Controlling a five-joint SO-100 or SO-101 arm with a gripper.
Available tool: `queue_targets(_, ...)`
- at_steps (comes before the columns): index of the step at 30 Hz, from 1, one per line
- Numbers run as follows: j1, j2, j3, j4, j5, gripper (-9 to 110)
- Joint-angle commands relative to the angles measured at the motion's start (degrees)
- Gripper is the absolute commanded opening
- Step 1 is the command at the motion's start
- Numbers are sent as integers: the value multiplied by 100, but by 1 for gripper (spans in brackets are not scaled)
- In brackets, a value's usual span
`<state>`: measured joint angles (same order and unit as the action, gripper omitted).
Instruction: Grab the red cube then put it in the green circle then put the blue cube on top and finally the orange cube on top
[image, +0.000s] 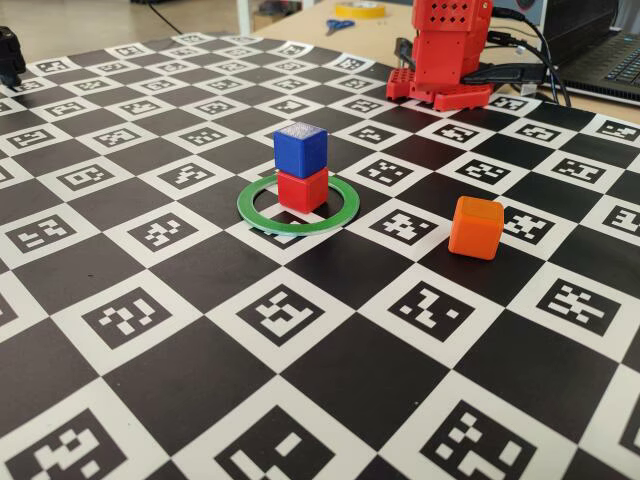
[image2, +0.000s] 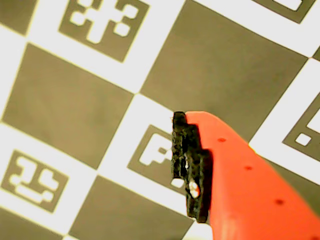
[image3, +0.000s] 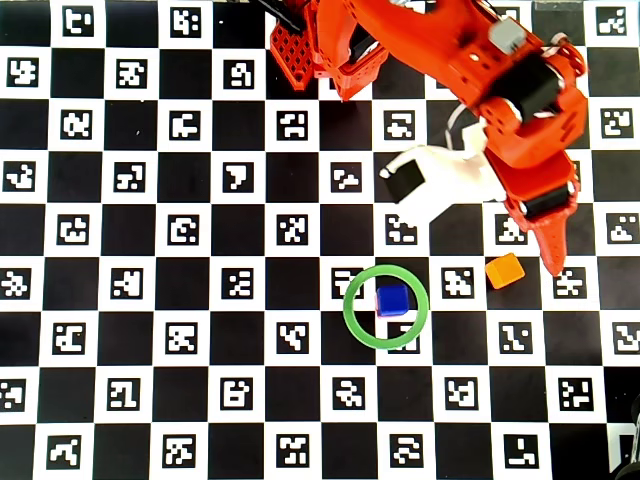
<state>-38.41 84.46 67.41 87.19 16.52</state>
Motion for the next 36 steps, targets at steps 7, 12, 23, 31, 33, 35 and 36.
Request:
queue_targets(7,-272,-993,-1477,211,-211,41)
queue_targets(12,-272,-1274,-1327,9,-334,42)
queue_targets(23,-123,-1310,-70,-976,-396,43)
queue_targets(31,-62,-1310,773,-1626,-475,43)
queue_targets(33,-35,-1310,976,-1828,-510,43)
queue_targets(35,-18,-1318,1134,-2004,-545,43)
queue_targets(36,-9,-1336,1195,-2065,-563,43)
